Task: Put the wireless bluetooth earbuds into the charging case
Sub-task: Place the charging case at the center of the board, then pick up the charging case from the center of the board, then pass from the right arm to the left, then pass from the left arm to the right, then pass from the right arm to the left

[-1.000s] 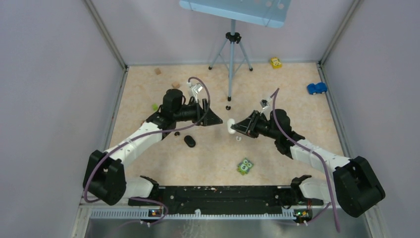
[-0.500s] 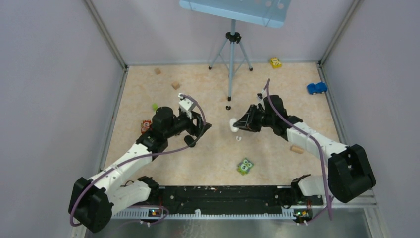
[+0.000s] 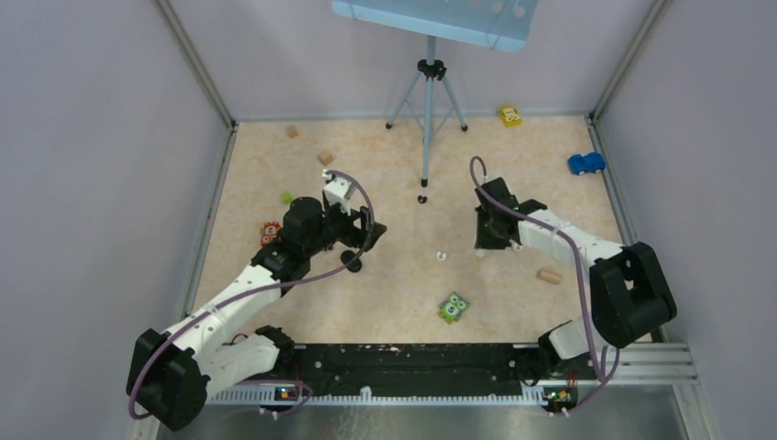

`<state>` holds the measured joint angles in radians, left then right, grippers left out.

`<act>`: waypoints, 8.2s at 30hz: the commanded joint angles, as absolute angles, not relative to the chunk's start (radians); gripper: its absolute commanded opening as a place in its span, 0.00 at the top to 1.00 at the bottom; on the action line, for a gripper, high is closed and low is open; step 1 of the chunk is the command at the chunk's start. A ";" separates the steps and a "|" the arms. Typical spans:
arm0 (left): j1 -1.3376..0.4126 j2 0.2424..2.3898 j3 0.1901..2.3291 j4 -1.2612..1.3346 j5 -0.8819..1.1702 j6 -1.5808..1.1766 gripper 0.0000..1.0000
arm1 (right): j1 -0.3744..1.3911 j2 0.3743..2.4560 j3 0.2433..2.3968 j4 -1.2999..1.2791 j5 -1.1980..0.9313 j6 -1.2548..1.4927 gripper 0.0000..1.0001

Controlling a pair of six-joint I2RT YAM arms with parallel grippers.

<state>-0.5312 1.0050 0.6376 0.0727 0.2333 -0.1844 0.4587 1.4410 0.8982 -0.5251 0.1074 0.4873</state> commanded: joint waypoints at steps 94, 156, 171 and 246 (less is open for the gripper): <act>-0.509 1.340 0.994 -0.222 0.653 -0.605 0.01 | 0.731 1.250 0.770 -0.176 -0.121 0.411 0.79; -0.536 1.448 0.899 -0.042 0.556 -0.990 1.00 | 0.815 1.146 0.794 -0.104 -0.021 0.324 0.44; -0.523 1.456 1.012 -0.284 0.507 -1.014 1.00 | 1.182 1.312 0.890 -0.092 0.637 0.143 0.48; -0.210 1.202 0.925 -0.320 0.438 -0.830 0.08 | 0.833 1.090 0.640 0.093 0.200 0.603 1.00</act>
